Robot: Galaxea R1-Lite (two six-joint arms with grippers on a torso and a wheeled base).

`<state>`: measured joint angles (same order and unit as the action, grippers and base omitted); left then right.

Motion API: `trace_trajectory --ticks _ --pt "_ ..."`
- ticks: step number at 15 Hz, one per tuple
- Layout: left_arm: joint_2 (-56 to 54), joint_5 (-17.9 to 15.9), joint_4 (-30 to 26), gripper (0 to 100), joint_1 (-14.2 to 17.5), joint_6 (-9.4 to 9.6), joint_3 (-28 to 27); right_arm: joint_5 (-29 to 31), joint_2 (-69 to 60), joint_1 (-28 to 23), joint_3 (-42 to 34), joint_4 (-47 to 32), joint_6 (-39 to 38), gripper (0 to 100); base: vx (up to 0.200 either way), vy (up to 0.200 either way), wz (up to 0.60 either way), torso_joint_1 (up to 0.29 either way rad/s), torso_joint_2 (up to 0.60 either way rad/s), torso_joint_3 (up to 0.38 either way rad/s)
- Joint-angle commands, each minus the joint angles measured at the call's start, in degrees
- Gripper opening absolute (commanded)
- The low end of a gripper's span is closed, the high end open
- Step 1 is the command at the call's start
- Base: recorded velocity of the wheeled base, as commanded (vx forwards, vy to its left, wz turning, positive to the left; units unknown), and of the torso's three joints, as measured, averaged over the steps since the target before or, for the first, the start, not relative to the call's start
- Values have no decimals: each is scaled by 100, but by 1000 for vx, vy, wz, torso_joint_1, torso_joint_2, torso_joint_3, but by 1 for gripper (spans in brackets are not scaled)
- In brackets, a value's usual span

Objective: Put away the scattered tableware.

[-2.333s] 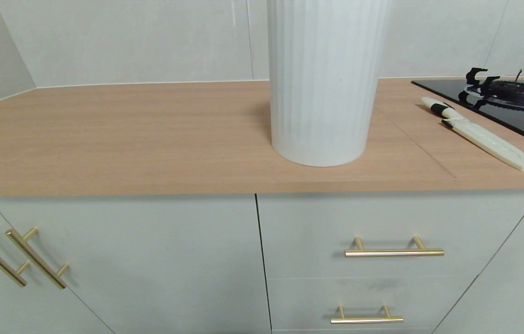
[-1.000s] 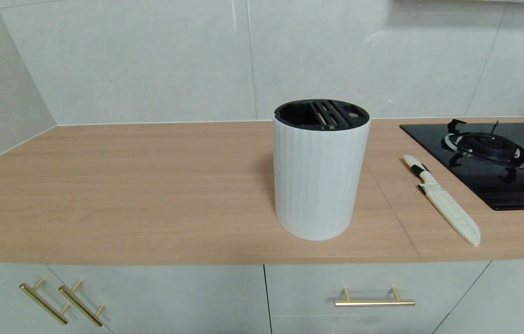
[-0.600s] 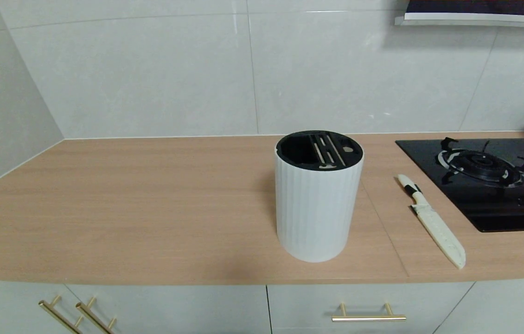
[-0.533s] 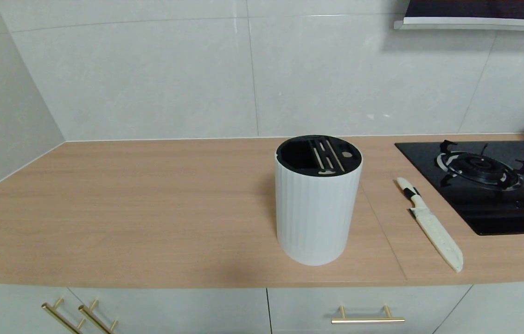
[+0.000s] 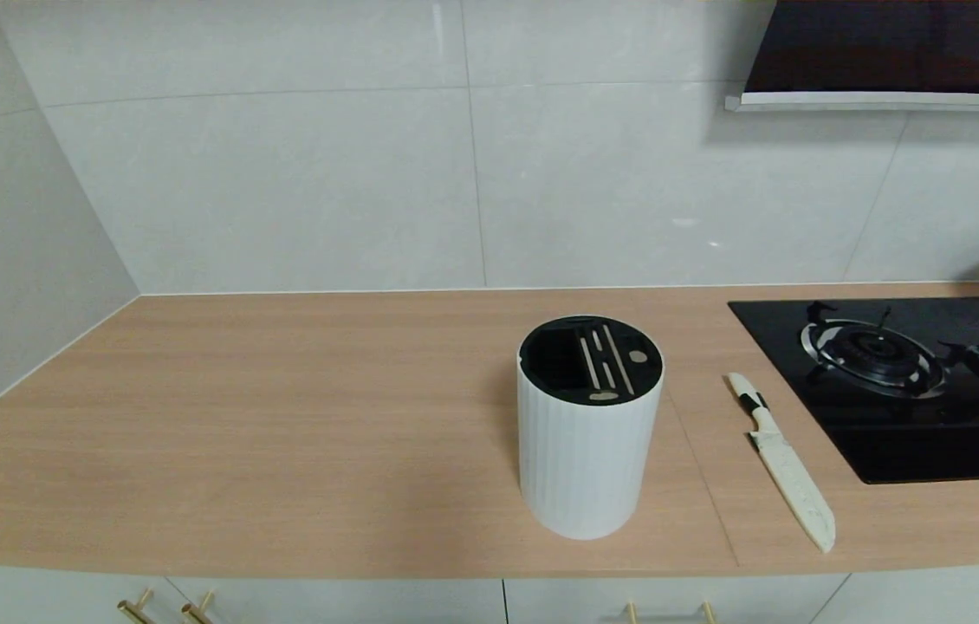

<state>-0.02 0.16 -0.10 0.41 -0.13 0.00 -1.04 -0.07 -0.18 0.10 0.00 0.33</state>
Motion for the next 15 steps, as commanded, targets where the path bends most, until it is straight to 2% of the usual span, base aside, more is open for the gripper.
trace_trajectory --ticks 1,8,15 --pt "2 2 1 100 2 -4 0 -2 7 1 -1 0 2 100 0 0 0 271 -593 -325" --pt "2 2 1 100 2 -4 0 -2 7 1 -1 9 2 100 0 0 0 229 -466 -246" --pt "2 2 1 100 2 -4 0 -11 7 1 -1 0 29 100 0 0 0 13 -24 -14"
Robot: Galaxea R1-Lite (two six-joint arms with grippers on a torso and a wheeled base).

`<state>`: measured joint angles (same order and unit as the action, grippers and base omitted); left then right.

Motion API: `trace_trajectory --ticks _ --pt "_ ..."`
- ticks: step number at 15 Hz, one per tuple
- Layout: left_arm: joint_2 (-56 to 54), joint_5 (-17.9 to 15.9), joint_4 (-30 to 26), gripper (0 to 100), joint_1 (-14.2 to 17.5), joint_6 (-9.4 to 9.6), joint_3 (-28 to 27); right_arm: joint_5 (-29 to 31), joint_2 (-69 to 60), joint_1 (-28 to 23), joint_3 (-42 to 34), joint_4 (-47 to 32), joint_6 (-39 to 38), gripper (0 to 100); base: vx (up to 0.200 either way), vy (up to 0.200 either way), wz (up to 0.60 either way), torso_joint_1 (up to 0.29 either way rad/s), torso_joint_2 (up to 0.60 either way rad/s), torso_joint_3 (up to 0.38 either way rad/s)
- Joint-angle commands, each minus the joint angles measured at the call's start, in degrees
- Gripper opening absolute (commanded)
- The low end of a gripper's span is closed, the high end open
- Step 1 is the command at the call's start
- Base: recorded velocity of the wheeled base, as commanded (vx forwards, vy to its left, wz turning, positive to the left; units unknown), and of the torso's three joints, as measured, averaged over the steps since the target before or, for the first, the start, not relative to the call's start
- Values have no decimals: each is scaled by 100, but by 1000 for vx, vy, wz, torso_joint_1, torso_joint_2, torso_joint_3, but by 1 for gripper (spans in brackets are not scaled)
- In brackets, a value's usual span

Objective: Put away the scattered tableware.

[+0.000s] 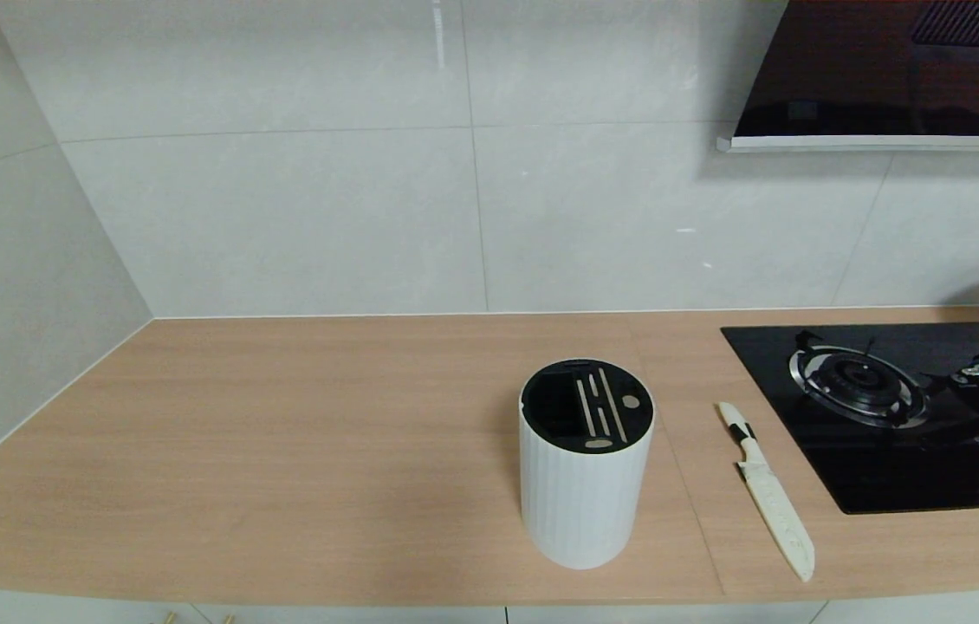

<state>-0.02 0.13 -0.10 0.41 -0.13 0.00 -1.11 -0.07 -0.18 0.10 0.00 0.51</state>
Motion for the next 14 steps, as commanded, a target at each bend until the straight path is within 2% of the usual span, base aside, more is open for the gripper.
trace_trajectory --ticks 1,10,12,14 --pt "2 4 1 100 2 -4 0 -3 7 1 -1 0 10 100 0 0 0 0 0 0" --pt "2 4 1 100 2 -4 0 -3 25 1 78 44 -34 100 0 0 0 0 0 0" --pt "2 13 1 100 2 -13 0 -47 579 194 1124 35 -385 100 0 0 0 0 0 0" --pt "2 13 1 100 2 -13 0 -329 1493 449 1458 44 -368 100 0 0 0 0 0 0"
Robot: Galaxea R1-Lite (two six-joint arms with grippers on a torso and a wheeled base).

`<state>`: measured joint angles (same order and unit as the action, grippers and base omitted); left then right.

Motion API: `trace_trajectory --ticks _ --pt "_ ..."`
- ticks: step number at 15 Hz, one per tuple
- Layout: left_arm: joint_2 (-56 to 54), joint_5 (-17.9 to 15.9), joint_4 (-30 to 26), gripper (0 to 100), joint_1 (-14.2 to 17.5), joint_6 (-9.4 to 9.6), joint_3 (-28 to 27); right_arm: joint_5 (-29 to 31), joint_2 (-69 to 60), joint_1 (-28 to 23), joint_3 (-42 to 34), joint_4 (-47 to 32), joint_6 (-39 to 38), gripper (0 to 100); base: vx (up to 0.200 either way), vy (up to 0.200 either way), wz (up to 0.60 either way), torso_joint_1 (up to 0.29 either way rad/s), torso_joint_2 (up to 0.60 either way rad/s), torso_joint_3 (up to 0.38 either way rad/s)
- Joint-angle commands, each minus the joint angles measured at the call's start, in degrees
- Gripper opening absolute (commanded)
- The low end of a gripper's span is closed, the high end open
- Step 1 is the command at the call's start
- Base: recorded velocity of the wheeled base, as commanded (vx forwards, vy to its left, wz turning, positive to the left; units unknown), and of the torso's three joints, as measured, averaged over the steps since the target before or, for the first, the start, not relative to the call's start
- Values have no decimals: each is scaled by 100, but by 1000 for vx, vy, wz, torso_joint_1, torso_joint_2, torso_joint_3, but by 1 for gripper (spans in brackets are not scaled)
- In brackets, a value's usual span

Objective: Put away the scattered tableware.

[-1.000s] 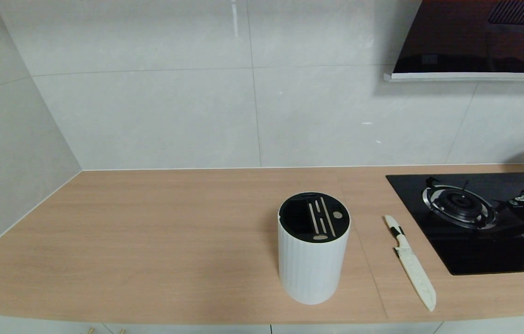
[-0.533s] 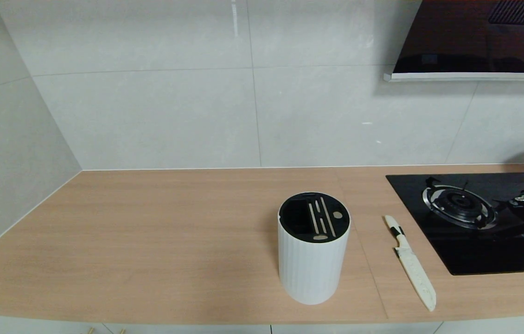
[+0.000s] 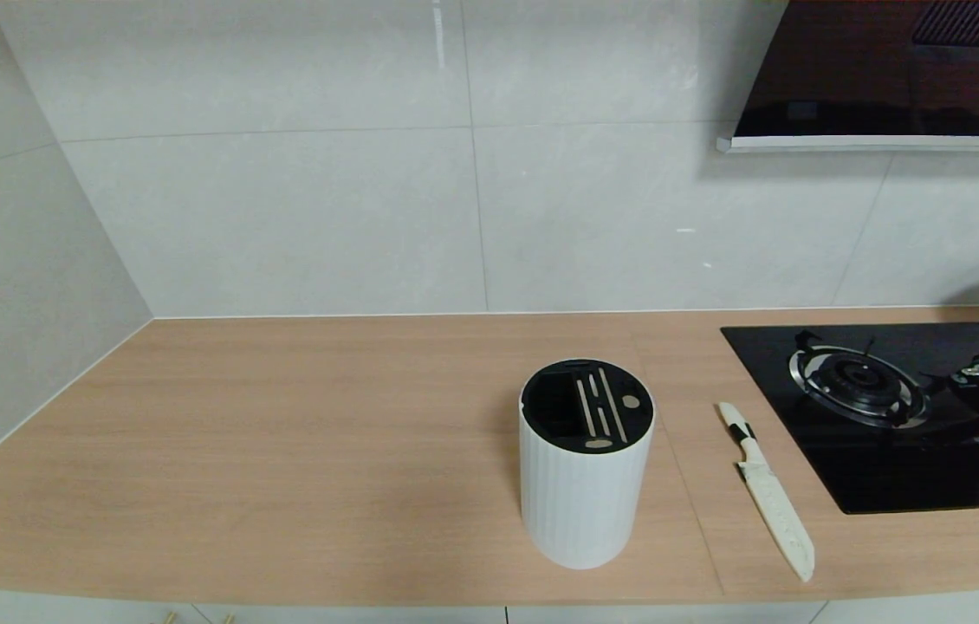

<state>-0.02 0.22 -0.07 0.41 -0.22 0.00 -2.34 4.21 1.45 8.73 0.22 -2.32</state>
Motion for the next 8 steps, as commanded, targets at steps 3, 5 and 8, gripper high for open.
trace_trajectory --ticks 3,5,8 --pt "2 4 -1 100 2 -4 0 -654 2814 356 1078 57 12 100 0 0 0 0 0 0" --pt "2 13 -1 100 2 -4 0 -662 3904 391 1474 40 29 100 0 0 0 0 0 0" --pt "2 13 -1 100 2 -4 0 -610 5600 637 1852 66 47 100 0 0 0 0 0 0"
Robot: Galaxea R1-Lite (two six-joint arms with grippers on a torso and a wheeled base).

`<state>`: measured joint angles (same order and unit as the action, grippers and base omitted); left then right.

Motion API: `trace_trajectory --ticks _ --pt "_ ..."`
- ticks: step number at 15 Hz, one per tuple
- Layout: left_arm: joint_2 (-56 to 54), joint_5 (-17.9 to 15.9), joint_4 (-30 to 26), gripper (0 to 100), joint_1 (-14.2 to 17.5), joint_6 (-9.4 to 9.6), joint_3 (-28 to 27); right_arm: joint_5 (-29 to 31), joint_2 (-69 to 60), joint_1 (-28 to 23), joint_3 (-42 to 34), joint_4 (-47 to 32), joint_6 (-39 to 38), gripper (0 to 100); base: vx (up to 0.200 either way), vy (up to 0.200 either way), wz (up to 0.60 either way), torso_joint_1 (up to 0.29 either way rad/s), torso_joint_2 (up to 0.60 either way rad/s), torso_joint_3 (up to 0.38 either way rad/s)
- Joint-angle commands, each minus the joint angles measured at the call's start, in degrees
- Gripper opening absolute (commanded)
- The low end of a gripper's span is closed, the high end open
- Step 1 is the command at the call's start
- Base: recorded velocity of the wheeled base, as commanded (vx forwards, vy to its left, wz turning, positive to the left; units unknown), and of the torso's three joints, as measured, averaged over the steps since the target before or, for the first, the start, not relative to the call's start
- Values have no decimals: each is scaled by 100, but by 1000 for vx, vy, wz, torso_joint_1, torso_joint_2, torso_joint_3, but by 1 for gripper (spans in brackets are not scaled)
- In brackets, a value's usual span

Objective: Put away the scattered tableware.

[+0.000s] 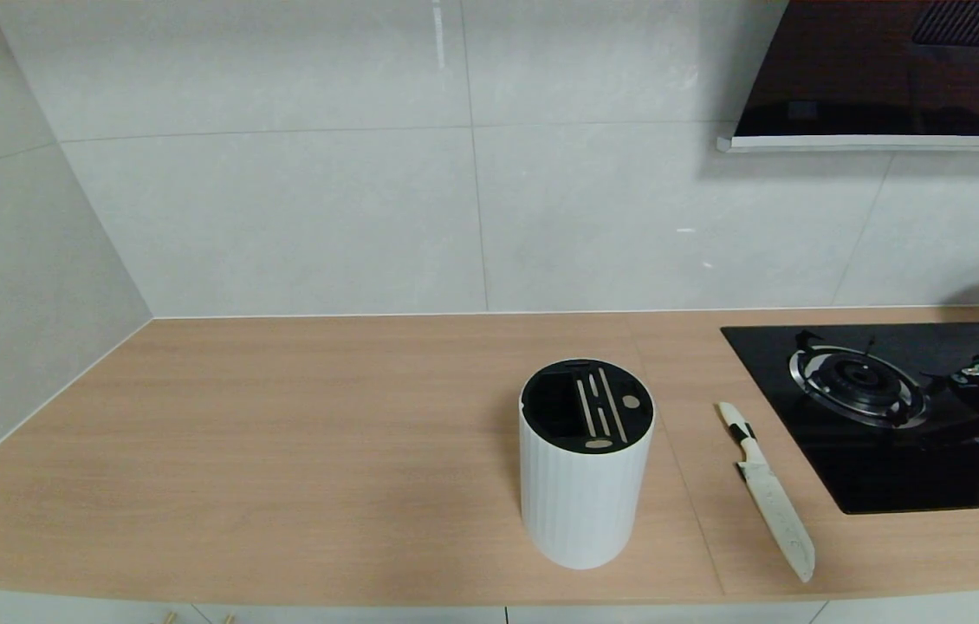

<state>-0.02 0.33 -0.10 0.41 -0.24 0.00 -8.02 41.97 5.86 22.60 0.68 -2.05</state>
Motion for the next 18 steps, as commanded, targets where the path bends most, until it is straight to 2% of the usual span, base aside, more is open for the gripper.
trace_trajectory --ticks 1,3,5,11,15,18 --pt "2 2 1 100 2 -2 0 -42 2403 222 535 125 20 100 0 0 0 0 0 0" --pt "2 2 1 100 2 -2 0 -42 3115 301 535 529 29 100 0 0 0 0 0 0" --pt "2 2 1 100 2 -2 0 29 4214 336 596 1391 91 100 0 0 0 0 0 0" --pt "2 2 1 100 2 -2 0 837 6587 442 992 3210 416 100 0 0 0 0 0 0" --pt "2 2 1 100 2 -2 0 837 7237 416 1282 3395 433 100 0 0 0 0 0 0" --pt "2 2 1 100 2 -2 0 855 7694 372 1273 3869 433 100 0 0 0 0 0 0"
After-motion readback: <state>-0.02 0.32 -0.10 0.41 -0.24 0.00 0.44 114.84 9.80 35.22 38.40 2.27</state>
